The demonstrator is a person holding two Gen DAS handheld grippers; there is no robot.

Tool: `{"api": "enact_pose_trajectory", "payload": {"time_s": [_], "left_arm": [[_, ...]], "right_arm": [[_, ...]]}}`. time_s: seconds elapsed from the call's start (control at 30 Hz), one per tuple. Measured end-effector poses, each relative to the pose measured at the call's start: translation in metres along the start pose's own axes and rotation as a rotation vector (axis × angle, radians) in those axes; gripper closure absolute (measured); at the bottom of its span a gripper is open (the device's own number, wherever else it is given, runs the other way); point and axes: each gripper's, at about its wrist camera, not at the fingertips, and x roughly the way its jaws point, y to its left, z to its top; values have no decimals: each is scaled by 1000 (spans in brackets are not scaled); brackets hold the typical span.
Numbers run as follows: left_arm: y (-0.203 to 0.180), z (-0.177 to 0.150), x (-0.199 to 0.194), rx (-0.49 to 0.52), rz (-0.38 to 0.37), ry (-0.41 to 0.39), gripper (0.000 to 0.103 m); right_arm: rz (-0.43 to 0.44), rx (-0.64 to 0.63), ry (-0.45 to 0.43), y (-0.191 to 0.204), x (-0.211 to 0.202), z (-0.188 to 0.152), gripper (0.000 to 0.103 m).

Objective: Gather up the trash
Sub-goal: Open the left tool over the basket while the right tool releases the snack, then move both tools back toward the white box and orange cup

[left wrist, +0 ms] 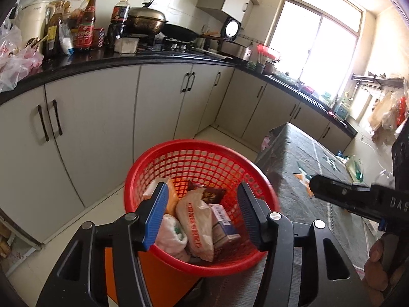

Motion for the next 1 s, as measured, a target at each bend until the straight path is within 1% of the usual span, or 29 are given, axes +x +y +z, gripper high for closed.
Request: {"api": "enact_pose_trajectory", "payload": {"time_s": [0.1, 0.17, 0.27, 0.33, 0.4, 0.43, 0.47, 0.5, 0.6, 0.67, 0.73, 0.8, 0.87, 0.97, 1.0], "left_arm": [[-19, -1, -5, 35, -13, -2, 48], [-33, -2, -9, 61, -29, -2, 48], [-57, -5, -13, 107, -51, 0, 48], [-76, -8, -15, 138, -68, 5, 48], [-96, -11, -16, 172, -92, 9, 47], [-105, -14, -18, 185, -101, 11, 47], [-115, -16, -18, 202, -112, 13, 47], [-125, -19, -19, 218, -123, 16, 47], [-152, -29, -18, 264, -154, 31, 46], [-167, -36, -16, 293, -164, 42, 46], [-181, -43, -14, 320, -178, 59, 46], [-194, -49, -12, 347, -194, 76, 46], [-206, -53, -8, 380, -201, 91, 46], [-220, -59, -4, 415, -207, 109, 46], [-226, -60, -1, 426, -214, 123, 46]], "right_arm": [[-40, 15, -24, -16, -24, -9, 60], [-47, 35, -46, -31, -41, -14, 60], [-128, 53, -86, -56, -73, -23, 60], [-195, 75, -128, -77, -100, -28, 60], [-287, 131, -189, -109, -135, -35, 60], [-316, 147, -208, -119, -145, -37, 60], [-364, 167, -232, -133, -160, -40, 60], [-434, 196, -252, -153, -178, -43, 60], [-597, 280, -289, -196, -217, -51, 60], [-662, 354, -280, -229, -236, -55, 60], [-679, 421, -290, -254, -248, -58, 60], [-670, 475, -268, -282, -253, -59, 60], [-651, 505, -253, -297, -251, -57, 60], [-625, 505, -223, -302, -240, -55, 60], [-622, 505, -222, -303, -238, -56, 62]]}}
